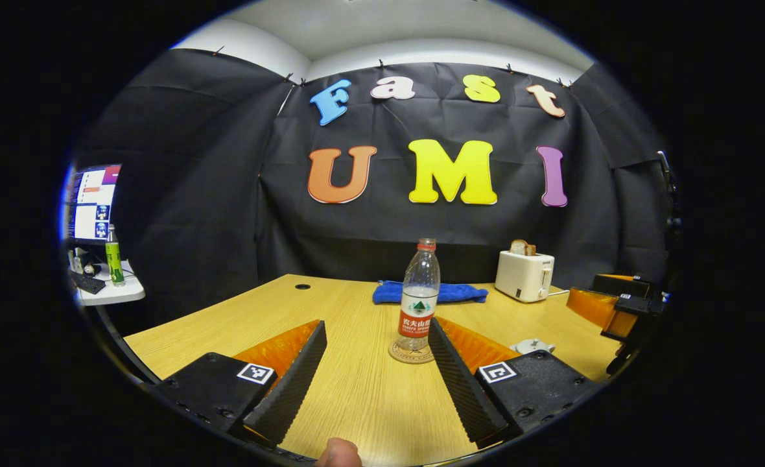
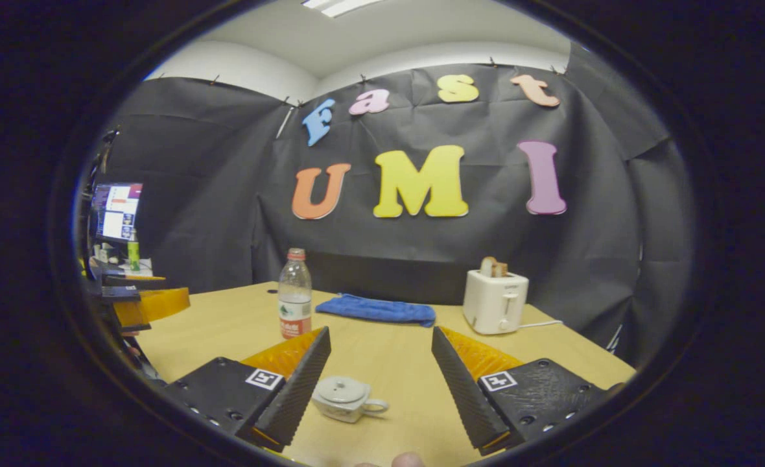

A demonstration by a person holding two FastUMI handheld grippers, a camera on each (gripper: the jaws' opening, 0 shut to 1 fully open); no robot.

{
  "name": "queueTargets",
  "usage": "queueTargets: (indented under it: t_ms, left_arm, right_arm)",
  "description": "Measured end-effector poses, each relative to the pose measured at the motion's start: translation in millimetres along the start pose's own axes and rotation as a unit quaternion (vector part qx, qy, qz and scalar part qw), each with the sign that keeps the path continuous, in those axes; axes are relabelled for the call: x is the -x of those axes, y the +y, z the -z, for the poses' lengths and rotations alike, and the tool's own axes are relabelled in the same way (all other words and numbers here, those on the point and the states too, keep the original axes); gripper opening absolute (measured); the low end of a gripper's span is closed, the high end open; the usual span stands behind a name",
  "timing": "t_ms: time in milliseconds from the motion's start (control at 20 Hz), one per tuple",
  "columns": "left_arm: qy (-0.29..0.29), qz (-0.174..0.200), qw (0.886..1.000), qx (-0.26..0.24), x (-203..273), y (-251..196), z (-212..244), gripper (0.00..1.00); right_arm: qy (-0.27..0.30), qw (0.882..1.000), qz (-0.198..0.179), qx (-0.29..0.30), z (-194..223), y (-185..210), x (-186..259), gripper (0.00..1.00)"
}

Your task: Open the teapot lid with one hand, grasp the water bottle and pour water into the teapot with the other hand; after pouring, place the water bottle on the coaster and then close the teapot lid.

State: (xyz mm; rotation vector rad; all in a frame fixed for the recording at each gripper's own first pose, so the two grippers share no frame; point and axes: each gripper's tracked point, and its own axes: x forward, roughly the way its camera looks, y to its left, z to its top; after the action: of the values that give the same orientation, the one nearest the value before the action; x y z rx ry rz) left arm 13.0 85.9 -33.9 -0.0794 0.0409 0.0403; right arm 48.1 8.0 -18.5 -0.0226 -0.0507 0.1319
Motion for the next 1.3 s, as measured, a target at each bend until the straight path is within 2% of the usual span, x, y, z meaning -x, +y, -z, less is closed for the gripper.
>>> queueTargets:
  t_ms: [150, 450, 750, 1300]
  left_arm:
    - [-0.012, 0.011, 1.0, -0.01, 5.3, -20.8, -10.8, 0.99]
    - [-0.054, 0.018, 0.997, -0.058, 22.7, -49.2, -38.4, 0.98]
    - [-0.029, 0.019, 0.998, -0.047, 28.6, -55.1, -25.8, 0.99]
    - [-0.046, 0.004, 0.998, -0.049, 34.9, -36.1, -41.4, 0.98]
  right_arm:
    - [-0.005, 0.999, 0.041, -0.006, -10.4, -31.5, 27.3, 0.96]
    - [-0.014, 0.996, 0.08, -0.023, -13.5, -62.5, 58.1, 0.95]
    - [-0.017, 0.997, 0.075, -0.011, -19.4, -46.9, 60.6, 0.95]
    - [-0.027, 0.998, 0.053, 0.0, -36.0, -6.6, 59.5, 0.95]
